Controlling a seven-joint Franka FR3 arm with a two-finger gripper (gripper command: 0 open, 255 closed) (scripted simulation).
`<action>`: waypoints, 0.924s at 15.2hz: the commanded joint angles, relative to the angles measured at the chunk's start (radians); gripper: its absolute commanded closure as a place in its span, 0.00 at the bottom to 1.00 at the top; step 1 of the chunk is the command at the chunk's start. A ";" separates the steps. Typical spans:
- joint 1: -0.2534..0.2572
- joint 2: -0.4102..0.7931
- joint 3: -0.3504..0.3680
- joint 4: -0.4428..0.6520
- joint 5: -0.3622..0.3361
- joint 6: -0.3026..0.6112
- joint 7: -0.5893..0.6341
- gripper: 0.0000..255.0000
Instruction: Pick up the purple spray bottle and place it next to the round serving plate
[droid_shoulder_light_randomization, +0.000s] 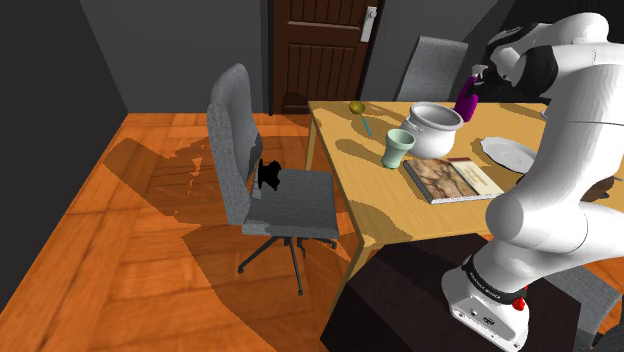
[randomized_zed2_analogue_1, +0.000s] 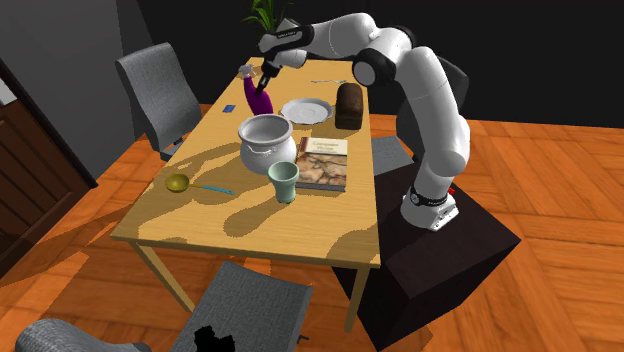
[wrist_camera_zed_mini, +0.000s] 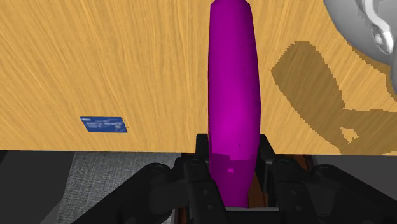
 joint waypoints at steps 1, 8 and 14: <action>-0.002 0.007 0.007 -0.013 0.011 0.020 -0.014 1.00; -0.013 0.045 0.032 -0.040 0.050 0.079 -0.061 1.00; -0.025 0.083 0.056 -0.053 0.084 0.125 -0.102 1.00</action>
